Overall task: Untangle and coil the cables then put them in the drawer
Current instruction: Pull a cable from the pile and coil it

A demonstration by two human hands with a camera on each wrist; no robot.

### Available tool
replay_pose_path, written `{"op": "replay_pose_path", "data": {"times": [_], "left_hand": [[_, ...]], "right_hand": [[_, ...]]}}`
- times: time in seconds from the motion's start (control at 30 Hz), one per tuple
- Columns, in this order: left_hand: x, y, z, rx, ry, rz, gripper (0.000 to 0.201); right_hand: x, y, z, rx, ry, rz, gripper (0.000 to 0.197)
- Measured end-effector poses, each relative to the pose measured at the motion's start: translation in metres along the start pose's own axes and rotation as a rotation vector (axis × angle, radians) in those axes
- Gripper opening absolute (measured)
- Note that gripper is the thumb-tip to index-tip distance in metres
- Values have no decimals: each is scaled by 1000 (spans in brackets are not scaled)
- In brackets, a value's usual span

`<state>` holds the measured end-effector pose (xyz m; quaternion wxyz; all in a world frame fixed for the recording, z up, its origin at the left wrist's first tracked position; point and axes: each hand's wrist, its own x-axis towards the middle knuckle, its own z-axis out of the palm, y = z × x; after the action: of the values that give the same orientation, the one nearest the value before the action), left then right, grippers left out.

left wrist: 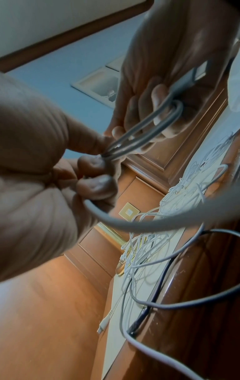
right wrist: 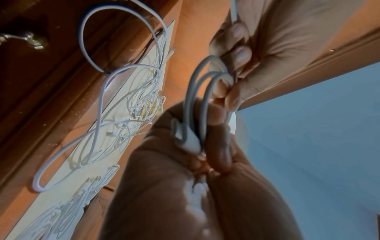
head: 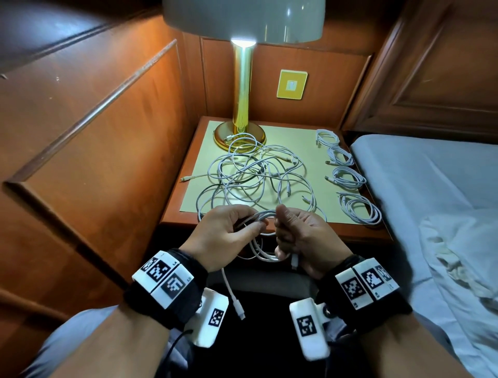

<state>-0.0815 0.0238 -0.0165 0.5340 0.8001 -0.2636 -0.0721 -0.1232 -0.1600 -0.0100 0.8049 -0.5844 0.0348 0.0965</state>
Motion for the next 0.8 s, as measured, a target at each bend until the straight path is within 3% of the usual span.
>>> {"op": "replay_pose_path", "data": {"times": [0.17, 0.5, 0.6, 0.67, 0.8], "left_hand": [[0, 2, 2, -96, -7, 4, 24], [2, -3, 3, -10, 156, 134, 33], [3, -1, -2, -62, 191, 72, 29], [5, -5, -10, -38, 282, -1, 23], [4, -14, -24, 168, 353, -43, 21]], "right_hand": [[0, -3, 3, 54, 19, 43, 32], [-3, -10, 6, 142, -35, 112, 36], [0, -12, 4, 293, 75, 104, 39], [2, -17, -5, 373, 205, 27, 38], [3, -19, -22, 316, 403, -142, 36]]}}
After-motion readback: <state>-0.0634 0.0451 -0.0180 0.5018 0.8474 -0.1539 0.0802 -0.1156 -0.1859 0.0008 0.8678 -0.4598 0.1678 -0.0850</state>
